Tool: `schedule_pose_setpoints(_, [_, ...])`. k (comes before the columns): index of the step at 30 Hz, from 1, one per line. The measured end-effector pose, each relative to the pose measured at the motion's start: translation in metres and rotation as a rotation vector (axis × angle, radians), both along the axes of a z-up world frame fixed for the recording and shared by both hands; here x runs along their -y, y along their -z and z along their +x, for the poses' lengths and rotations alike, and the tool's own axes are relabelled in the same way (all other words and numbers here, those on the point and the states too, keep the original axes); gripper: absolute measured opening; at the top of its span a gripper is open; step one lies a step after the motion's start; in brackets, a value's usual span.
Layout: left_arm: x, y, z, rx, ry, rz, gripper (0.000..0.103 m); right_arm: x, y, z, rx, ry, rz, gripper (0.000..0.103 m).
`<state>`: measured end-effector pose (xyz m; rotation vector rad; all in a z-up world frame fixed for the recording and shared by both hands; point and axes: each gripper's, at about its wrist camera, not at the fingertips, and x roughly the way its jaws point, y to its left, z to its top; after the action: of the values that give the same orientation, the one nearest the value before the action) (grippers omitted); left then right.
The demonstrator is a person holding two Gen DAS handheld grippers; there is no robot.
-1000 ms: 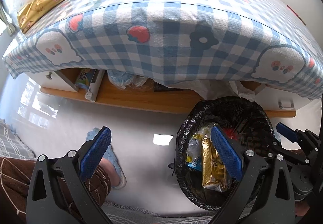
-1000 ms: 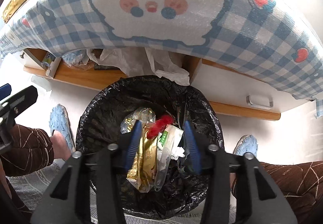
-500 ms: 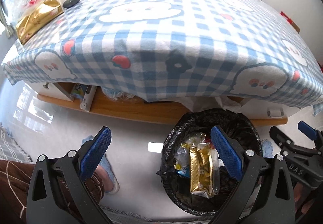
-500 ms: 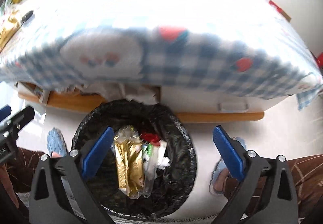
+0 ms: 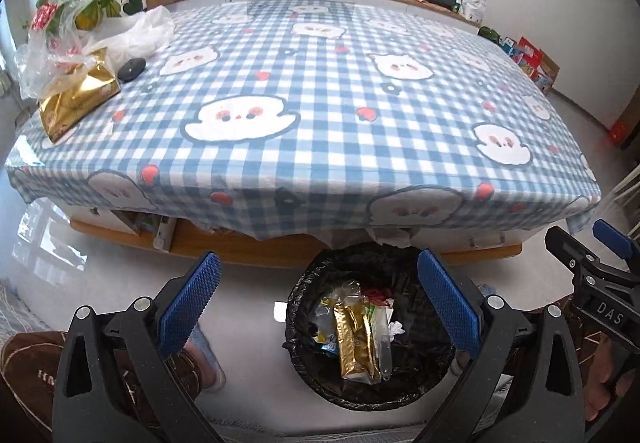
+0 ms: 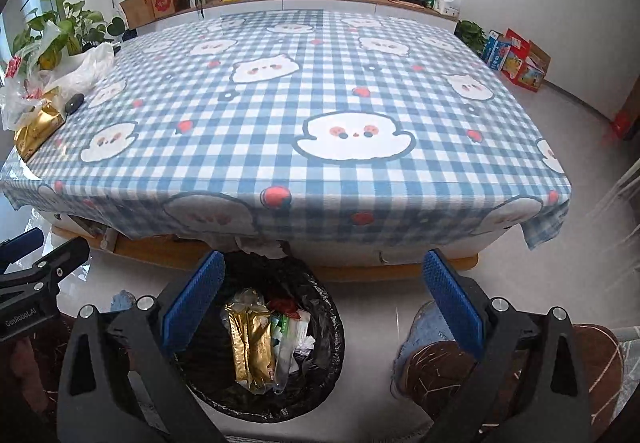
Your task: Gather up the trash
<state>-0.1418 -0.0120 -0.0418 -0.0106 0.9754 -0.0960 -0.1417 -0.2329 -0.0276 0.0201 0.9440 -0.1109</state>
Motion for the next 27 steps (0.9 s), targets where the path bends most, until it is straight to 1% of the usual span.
schedule_pose_setpoints(2, [0.003,-0.012,-0.006,0.011,0.009,0.012,0.097,0.0,-0.013,-0.008,0.009,0.006,0.015,0.095])
schedule_pose_setpoints(5, [0.006,-0.024,-0.013,0.003,0.026,-0.027,0.097,-0.004,-0.029,-0.023,0.04,0.007,0.001,0.095])
schedule_pose_setpoints(8, [0.011,-0.031,-0.02,0.032,0.036,0.002,0.097,-0.005,-0.036,-0.031,0.05,0.005,0.011,0.095])
schedule_pose_setpoints(11, [0.015,-0.034,-0.023,0.032,0.045,0.004,0.097,-0.006,-0.041,-0.034,0.061,0.001,0.01,0.095])
schedule_pose_setpoints(19, [0.012,-0.031,-0.025,0.029,0.025,0.026,0.097,-0.003,-0.04,-0.034,0.059,0.004,0.023,0.095])
schedule_pose_setpoints(21, [0.01,-0.031,-0.024,0.025,0.024,0.016,0.097,-0.002,-0.039,-0.034,0.056,0.006,0.022,0.095])
schedule_pose_setpoints(27, [0.011,-0.03,-0.024,0.024,0.026,0.022,0.097,-0.001,-0.037,-0.034,0.053,0.005,0.02,0.095])
